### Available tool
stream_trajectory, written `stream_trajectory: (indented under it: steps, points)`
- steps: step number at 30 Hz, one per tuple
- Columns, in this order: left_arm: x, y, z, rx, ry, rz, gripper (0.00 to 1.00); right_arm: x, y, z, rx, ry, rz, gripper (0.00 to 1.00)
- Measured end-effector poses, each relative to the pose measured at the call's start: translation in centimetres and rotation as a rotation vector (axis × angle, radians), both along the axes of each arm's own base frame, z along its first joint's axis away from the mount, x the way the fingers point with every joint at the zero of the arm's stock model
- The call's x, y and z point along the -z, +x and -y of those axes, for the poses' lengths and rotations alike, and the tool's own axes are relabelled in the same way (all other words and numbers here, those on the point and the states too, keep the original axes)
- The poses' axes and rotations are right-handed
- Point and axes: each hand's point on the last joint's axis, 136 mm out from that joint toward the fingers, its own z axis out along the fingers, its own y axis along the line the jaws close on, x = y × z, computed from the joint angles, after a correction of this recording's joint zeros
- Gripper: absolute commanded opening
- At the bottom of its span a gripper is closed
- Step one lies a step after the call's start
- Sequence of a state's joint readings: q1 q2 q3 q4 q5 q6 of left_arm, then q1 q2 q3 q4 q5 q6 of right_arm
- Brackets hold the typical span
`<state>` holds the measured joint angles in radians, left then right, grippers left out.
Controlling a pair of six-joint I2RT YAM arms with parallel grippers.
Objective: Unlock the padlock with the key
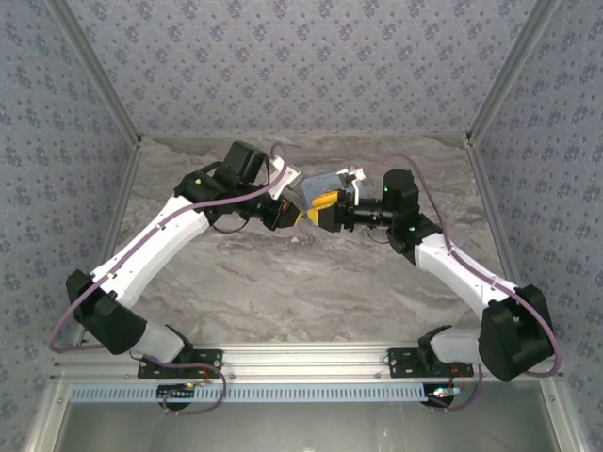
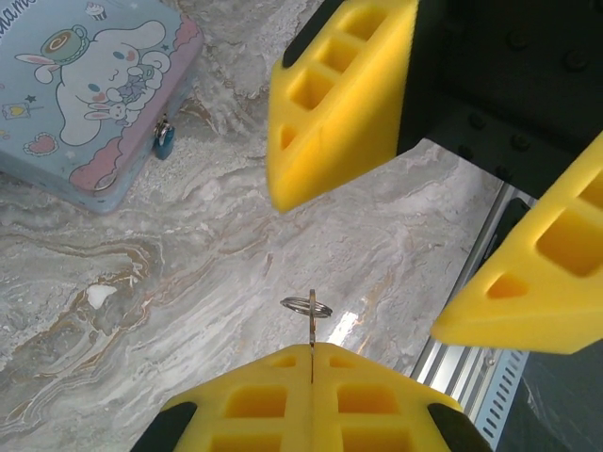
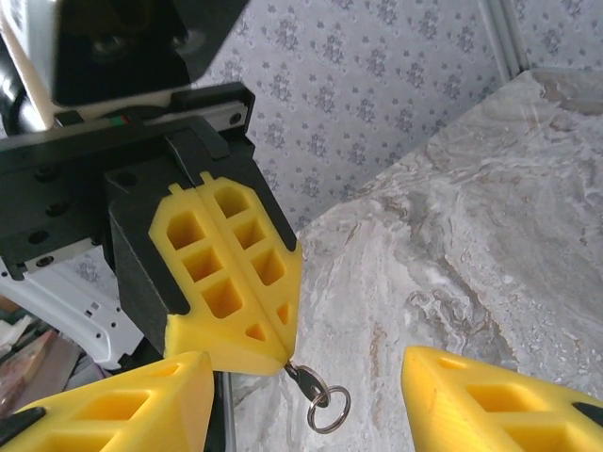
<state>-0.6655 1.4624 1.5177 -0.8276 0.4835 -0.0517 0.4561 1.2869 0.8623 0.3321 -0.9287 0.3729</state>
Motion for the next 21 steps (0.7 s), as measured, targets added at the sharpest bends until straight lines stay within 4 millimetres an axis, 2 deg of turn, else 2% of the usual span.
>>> stream_trajectory:
  steps: [10,21]
  points:
    - [0.0,-0.1,0.0,0.004,0.001,-0.002,0.00,1.6,-0.4,-1.1,-0.048,-0.043,-0.033,0.46]
    - [0.0,0.0,0.0,0.006,-0.001,0.002,0.00,2.7,-0.7,-1.2,-0.063,-0.072,-0.056,0.26]
